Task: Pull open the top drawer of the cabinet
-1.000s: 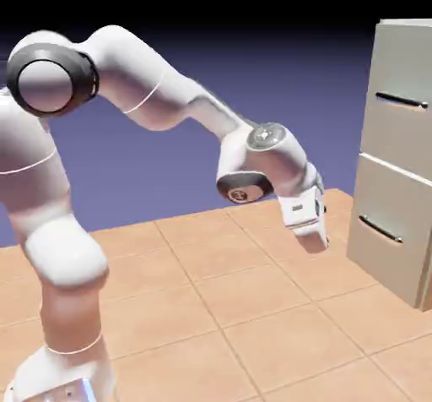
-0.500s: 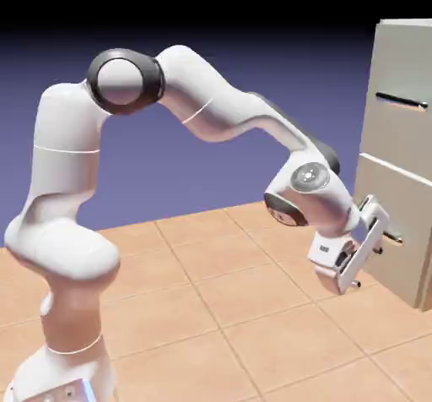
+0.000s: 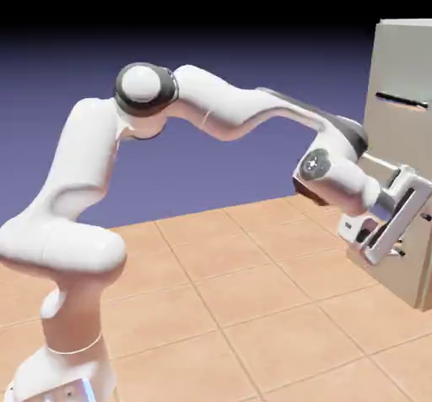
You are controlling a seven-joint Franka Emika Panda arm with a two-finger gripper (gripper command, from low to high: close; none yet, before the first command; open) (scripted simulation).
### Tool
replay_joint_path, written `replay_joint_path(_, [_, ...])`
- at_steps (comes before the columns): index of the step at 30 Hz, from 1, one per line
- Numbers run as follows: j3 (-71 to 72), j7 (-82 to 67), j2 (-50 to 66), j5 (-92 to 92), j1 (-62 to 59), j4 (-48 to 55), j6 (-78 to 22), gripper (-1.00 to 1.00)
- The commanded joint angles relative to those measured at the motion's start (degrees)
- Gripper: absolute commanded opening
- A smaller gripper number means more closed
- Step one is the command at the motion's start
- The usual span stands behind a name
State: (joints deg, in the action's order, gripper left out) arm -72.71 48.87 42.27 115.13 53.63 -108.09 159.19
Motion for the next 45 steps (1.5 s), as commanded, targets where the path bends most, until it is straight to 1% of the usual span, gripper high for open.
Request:
replay_joint_path(1, [-1.6,0.1,1.6,2.5,1.1,1.1,-0.3,0.0])
replay_joint_path(14, [-21.3,1.9,21.9,33.7,15.5,15.5,-4.3,0.0])
replay_joint_path(15, [-21.3,1.9,21.9,33.7,15.5,15.5,-4.3,0.0])
replay_joint_path(22, [-17.1,8.0,24.4,30.8,4.7,29.6,-0.6,0.0])
replay_joint_path(23, [-17.1,8.0,24.4,30.8,4.7,29.6,-0.6,-1.0])
replay_joint_path(24, [-17.1,8.0,24.4,30.8,4.7,29.6,-0.6,-1.0])
replay_joint_path(26, [-18.8,7.2,24.6,31.9,7.6,25.5,-2.1,-1.0])
replay_joint_path(30, [-25.1,14.2,31.5,32.7,9.7,20.8,-6.7,-1.0])
replay_joint_path(45, [-34.2,6.9,31.0,33.2,33.8,-10.3,-14.5,-1.0])
